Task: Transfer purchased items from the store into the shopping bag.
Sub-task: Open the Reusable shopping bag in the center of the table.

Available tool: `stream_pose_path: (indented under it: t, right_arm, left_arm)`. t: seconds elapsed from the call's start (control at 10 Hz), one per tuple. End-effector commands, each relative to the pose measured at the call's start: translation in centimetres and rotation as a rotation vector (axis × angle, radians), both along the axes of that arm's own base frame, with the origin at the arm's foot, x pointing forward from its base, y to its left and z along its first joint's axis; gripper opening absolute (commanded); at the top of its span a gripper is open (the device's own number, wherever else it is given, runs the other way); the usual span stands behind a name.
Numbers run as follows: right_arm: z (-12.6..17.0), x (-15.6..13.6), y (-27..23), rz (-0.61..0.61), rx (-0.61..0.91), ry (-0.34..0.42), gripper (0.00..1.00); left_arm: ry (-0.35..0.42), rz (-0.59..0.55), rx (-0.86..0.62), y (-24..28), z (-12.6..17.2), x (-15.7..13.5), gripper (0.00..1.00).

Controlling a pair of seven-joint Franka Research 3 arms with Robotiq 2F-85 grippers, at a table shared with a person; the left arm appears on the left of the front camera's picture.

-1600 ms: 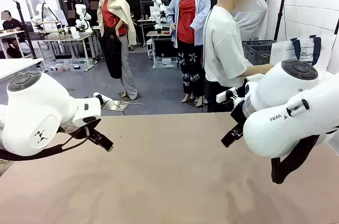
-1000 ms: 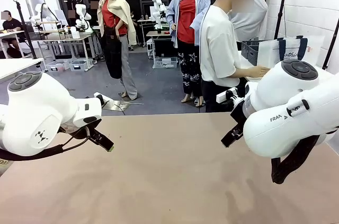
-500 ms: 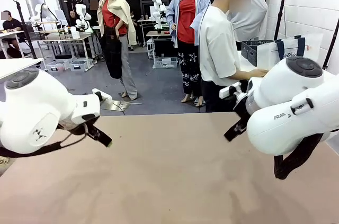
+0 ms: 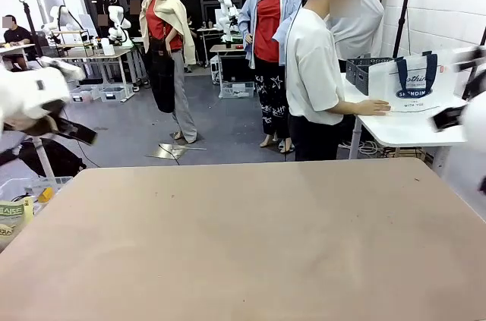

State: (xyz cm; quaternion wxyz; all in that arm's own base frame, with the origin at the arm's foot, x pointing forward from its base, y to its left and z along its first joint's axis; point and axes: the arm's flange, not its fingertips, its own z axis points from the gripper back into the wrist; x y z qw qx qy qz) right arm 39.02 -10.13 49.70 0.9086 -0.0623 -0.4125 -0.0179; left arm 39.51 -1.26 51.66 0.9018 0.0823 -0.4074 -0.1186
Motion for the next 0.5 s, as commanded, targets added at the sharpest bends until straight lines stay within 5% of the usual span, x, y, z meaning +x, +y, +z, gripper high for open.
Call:
stream_pose_path:
  t: [0.0,0.4]
  right_arm:
    - [-4.4,-1.3,-5.8,-0.134,0.145,0.003,1.0]
    - [-8.5,-1.1,-9.5,-0.183,0.288,0.016,1.0]
  left_arm:
    - [-0.006,0.162,-0.144,5.0,-6.7,-8.1,1.0]
    - [-0.067,0.269,-0.326,9.0,-8.7,-9.8,1.0]
